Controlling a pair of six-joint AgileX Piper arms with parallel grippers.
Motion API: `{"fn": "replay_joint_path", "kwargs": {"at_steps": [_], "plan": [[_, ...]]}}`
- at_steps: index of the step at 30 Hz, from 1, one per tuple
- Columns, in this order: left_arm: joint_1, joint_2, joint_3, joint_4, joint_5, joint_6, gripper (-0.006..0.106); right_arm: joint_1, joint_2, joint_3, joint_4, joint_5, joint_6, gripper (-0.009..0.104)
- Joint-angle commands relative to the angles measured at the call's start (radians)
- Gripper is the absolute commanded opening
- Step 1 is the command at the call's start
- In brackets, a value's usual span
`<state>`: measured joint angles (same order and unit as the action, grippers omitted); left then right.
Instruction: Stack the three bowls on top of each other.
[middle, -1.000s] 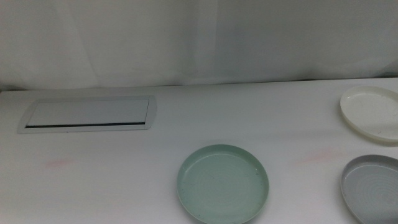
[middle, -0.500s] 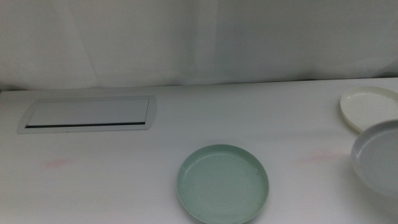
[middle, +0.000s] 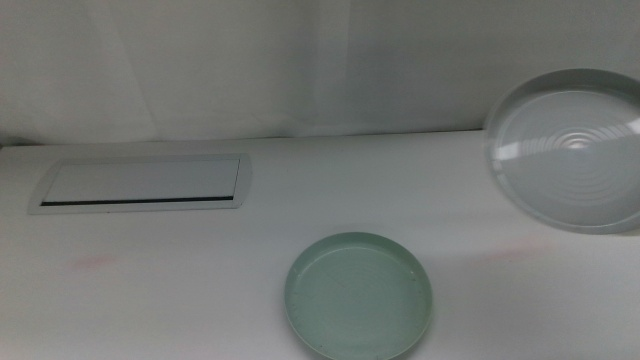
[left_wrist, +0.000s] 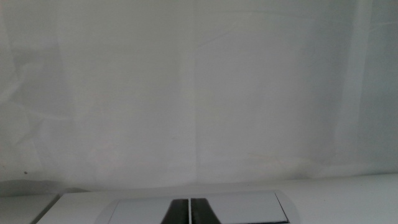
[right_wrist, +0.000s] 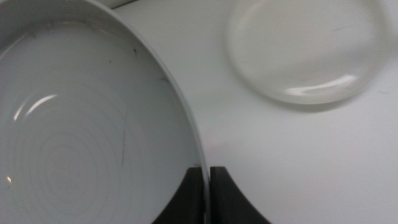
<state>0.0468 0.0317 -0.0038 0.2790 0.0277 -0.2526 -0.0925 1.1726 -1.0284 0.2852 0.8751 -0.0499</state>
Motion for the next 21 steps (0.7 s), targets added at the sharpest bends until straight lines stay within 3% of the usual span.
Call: {"fn": "replay_joint_path", "kwargs": {"at_steps": [1, 11, 21], "plan": [[0.002, -0.004, 0.039, -0.005, 0.002, -0.006, -0.003, 0.099, 0.031, -0.015, 0.02, -0.004, 0.022, -0.003], [0.002, -0.004, 0.039, -0.005, 0.002, -0.006, -0.003, 0.483, 0.276, -0.018, 0.02, -0.164, 0.133, -0.003], [0.002, -0.004, 0.039, -0.005, 0.002, -0.006, -0.003, 0.604, 0.473, -0.018, 0.02, -0.216, 0.151, -0.003]]}}
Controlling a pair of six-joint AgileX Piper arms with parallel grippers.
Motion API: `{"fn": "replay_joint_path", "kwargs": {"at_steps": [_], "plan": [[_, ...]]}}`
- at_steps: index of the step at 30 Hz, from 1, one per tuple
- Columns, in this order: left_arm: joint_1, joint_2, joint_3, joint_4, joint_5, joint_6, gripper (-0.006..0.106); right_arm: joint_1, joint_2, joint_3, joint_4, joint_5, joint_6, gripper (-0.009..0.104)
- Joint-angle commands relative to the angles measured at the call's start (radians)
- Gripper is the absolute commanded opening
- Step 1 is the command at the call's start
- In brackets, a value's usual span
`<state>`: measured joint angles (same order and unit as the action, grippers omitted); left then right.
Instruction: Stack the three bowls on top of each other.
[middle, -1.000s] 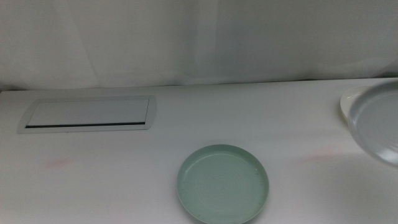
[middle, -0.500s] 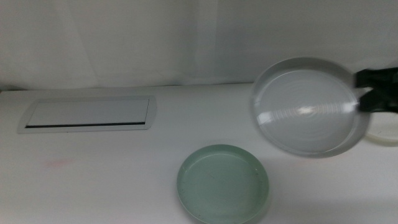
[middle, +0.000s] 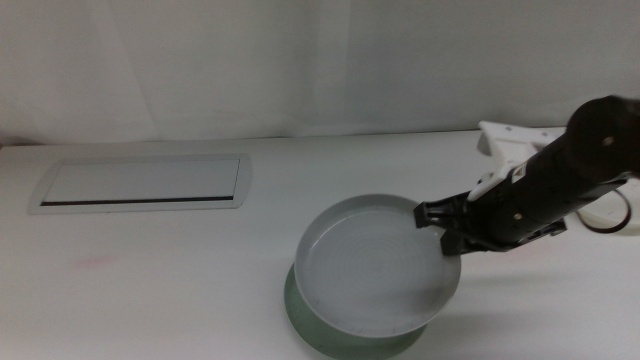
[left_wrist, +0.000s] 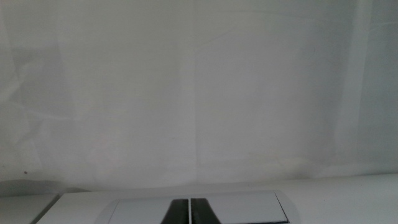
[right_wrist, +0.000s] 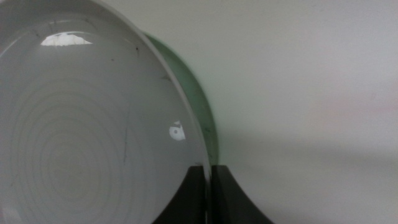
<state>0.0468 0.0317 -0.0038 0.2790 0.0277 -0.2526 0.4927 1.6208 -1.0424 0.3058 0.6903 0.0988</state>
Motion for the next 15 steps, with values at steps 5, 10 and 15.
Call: {"fn": "replay_joint_path", "kwargs": {"at_steps": [5, 10, 15], "plan": [[0.002, -0.004, 0.039, -0.005, 0.002, -0.006, -0.003, 0.034, 0.088, -0.004, 0.0, -0.049, 0.005, -0.003], [0.002, -0.004, 0.039, -0.005, 0.002, -0.006, -0.003, 0.036, 0.125, -0.004, 0.002, -0.051, 0.005, -0.003], [0.002, -0.004, 0.039, -0.005, 0.002, -0.006, -0.003, 0.038, 0.143, -0.004, 0.008, -0.057, 0.005, -0.003]]}}
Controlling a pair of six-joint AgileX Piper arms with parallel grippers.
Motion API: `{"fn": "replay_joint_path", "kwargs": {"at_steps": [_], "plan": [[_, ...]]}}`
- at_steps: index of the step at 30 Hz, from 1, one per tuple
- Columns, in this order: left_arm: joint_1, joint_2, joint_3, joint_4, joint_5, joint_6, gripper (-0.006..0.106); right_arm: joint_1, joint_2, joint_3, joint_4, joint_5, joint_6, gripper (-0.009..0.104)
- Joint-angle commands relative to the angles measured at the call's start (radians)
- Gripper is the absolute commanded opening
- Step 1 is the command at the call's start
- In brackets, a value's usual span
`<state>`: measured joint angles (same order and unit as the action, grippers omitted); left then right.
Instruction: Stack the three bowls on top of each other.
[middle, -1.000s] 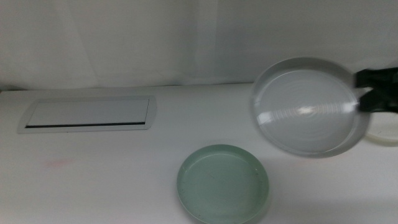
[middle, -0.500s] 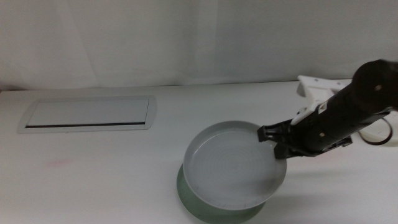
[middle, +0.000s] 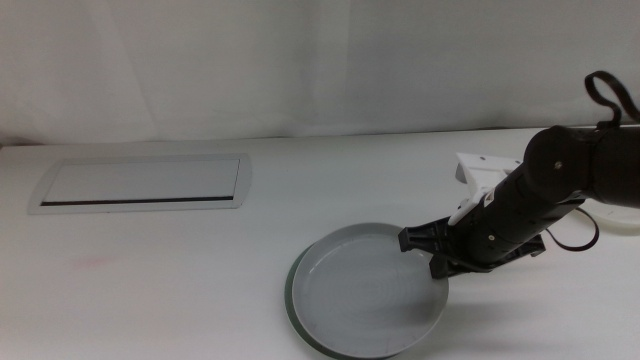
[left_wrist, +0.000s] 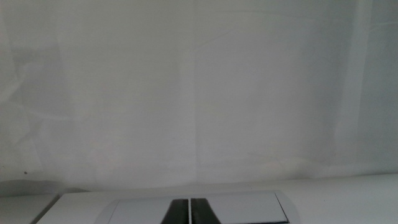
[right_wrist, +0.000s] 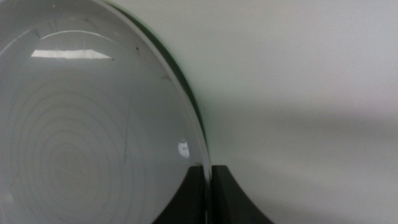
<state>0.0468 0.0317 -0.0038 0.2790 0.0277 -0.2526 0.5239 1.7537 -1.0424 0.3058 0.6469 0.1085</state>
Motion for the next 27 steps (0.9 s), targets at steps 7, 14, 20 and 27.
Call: {"fn": "replay_joint_path", "kwargs": {"at_steps": [7, 14, 20, 27], "plan": [[0.002, -0.004, 0.039, -0.005, 0.002, -0.006, -0.003, 0.048, 0.051, -0.004, 0.012, -0.057, 0.001, -0.003], [0.002, -0.004, 0.039, -0.005, 0.002, -0.006, -0.003, 0.054, 0.07, -0.004, -0.011, -0.062, 0.021, -0.002], [0.002, -0.004, 0.039, -0.005, 0.002, -0.006, -0.003, 0.054, 0.052, -0.006, -0.054, -0.058, 0.014, 0.041], [0.002, -0.004, 0.039, -0.005, 0.002, -0.006, -0.003, 0.054, -0.013, -0.089, -0.137, 0.018, -0.001, 0.103]]}}
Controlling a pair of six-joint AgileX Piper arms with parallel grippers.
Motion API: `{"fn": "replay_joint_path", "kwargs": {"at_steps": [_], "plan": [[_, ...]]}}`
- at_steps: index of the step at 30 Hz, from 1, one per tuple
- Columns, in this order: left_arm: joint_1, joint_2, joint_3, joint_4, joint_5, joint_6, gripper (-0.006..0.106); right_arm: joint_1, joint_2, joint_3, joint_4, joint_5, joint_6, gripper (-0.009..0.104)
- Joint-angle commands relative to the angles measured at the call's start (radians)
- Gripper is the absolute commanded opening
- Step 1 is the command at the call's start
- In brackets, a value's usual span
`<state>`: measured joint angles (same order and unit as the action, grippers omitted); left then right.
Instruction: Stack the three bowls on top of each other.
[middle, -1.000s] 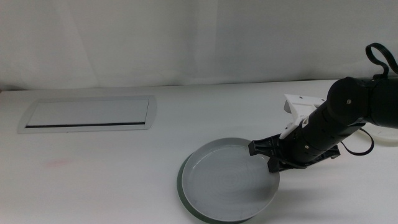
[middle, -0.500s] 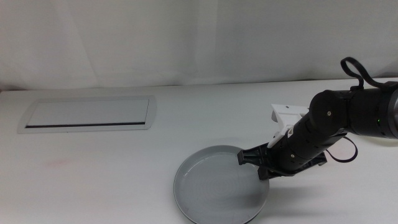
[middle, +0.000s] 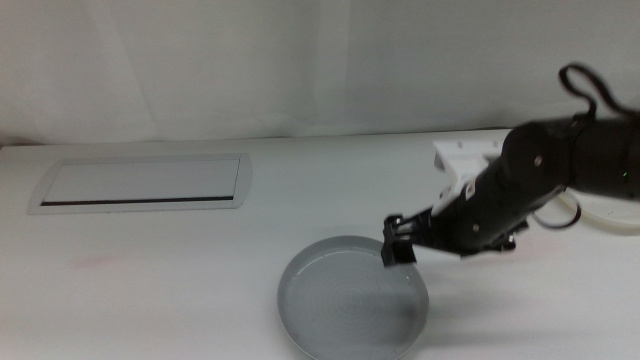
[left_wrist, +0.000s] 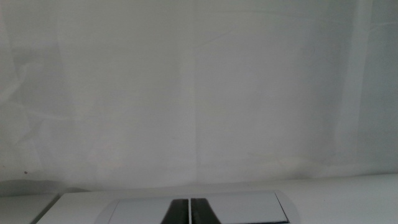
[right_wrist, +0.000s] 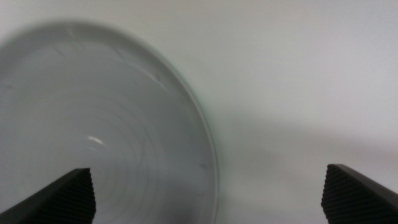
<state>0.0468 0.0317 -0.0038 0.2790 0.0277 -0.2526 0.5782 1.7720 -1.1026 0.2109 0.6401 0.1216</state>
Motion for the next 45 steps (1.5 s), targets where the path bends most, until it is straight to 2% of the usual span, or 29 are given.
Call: {"fn": "replay_joint_path", "kwargs": {"at_steps": [1, 3, 9, 11, 13, 19, 23, 29, 39, 42, 45], "plan": [[0.002, -0.004, 0.039, -0.005, 0.002, -0.006, -0.003, 0.0, -0.049, -0.05, -0.072, 0.047, -0.014, 0.103], [0.002, -0.004, 0.039, -0.005, 0.002, -0.006, -0.003, 0.0, -0.088, -0.095, -0.138, 0.105, -0.014, 0.103], [0.002, -0.004, 0.039, -0.005, 0.002, -0.006, -0.003, -0.054, -0.246, -0.22, -0.408, 0.301, 0.039, 0.103], [0.002, -0.004, 0.039, -0.005, 0.002, -0.006, -0.003, -0.103, -0.315, -0.23, -0.471, 0.354, 0.036, 0.103], [0.002, -0.004, 0.039, -0.005, 0.002, -0.006, -0.003, -0.172, -0.4, -0.23, -0.504, 0.408, 0.032, 0.103], [0.002, -0.004, 0.039, -0.005, 0.002, -0.006, -0.003, -0.367, -0.66, -0.23, -0.514, 0.554, -0.017, 0.103], [0.002, -0.004, 0.039, -0.005, 0.002, -0.006, -0.003, -0.44, -0.78, -0.23, -0.565, 0.62, -0.017, 0.103], [0.002, -0.004, 0.039, -0.005, 0.002, -0.006, -0.003, -0.458, -0.819, -0.23, -0.582, 0.628, -0.005, 0.103], [0.002, -0.004, 0.039, -0.005, 0.002, -0.006, -0.003, -0.472, -0.62, -0.23, -0.619, 0.518, 0.039, 0.103], [0.002, -0.004, 0.039, -0.005, 0.002, -0.006, -0.003, -0.551, -0.533, -0.23, -0.548, 0.481, 0.028, 0.103], [0.002, -0.004, 0.039, -0.005, 0.002, -0.006, -0.003, -0.646, -0.462, -0.23, -0.422, 0.429, -0.028, 0.103]]}}
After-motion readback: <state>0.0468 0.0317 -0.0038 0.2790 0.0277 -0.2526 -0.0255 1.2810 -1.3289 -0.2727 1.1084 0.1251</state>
